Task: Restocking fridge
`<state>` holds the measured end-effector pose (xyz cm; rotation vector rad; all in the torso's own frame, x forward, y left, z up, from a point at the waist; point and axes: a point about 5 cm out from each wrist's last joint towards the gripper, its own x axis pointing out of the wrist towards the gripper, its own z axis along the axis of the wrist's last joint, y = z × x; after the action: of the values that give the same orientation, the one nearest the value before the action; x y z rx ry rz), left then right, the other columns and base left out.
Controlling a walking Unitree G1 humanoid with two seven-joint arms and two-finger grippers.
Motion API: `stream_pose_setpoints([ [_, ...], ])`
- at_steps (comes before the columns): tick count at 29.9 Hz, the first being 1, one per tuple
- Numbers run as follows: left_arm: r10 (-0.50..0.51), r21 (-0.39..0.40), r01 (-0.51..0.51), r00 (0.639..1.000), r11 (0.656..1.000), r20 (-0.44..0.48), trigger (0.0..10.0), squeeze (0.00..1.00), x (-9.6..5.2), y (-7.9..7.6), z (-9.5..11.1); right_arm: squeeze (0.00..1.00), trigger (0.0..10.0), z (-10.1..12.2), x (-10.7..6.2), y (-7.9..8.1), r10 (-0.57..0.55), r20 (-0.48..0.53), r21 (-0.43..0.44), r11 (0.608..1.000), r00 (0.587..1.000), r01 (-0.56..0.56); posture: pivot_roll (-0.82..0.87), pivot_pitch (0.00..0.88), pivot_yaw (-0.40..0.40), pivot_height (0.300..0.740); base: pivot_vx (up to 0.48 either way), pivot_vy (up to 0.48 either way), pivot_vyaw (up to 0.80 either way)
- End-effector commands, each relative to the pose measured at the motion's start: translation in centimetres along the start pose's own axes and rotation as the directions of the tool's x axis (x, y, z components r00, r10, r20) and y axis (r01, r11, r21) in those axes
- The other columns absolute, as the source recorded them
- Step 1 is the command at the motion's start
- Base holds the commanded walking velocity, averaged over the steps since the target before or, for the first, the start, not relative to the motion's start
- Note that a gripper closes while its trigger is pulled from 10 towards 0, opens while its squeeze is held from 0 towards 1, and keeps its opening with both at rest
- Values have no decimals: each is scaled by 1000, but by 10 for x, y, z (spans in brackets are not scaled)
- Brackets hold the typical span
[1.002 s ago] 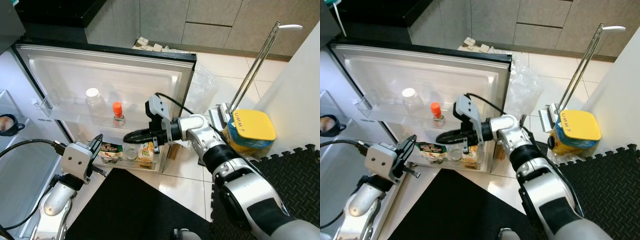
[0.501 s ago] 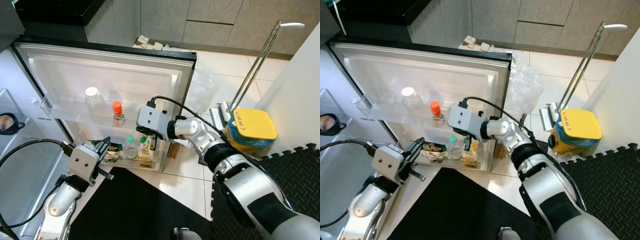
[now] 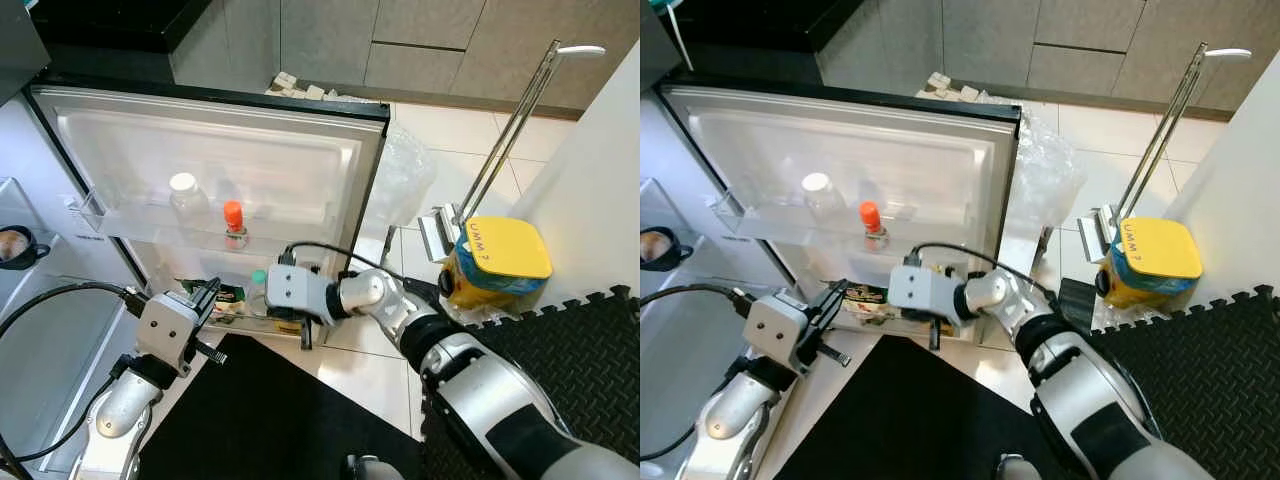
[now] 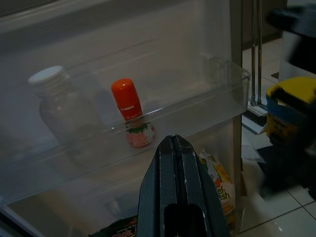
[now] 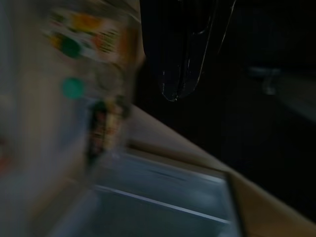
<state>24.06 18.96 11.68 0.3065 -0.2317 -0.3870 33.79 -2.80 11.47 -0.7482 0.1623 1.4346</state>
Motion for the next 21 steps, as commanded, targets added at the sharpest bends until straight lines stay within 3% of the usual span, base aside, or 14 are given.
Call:
stream_pose_setpoints([
  [1,-3,22,4,1000,1000,-20,10000,0,-3,2,-2,0,10000,3,1,3,36,49,21,999,998,-37,-11,179,-61,740,0,0,0],
  [5,2,30,-1,1000,1000,-31,10000,0,-2,3,-3,0,10000,22,-3,-8,45,202,105,992,978,-67,-12,183,-60,740,0,0,0],
  [9,2,40,0,999,999,-44,10000,0,2,3,-5,0,10000,59,-17,-49,-223,336,217,964,915,155,-14,195,-62,740,0,0,0],
  [11,2,40,0,999,999,-44,10000,0,2,3,-5,0,10000,59,-17,-49,-223,336,217,964,915,155,-14,195,-62,740,0,0,0],
  [15,20,63,-18,999,998,-32,10000,0,10,7,0,0,10000,67,-22,-65,-335,282,199,937,899,287,10,215,-83,740,0,0,0],
  [21,35,75,-35,999,997,-6,10000,0,16,11,7,0,10000,61,-14,-62,-372,187,149,925,909,348,32,239,-98,740,0,0,0],
])
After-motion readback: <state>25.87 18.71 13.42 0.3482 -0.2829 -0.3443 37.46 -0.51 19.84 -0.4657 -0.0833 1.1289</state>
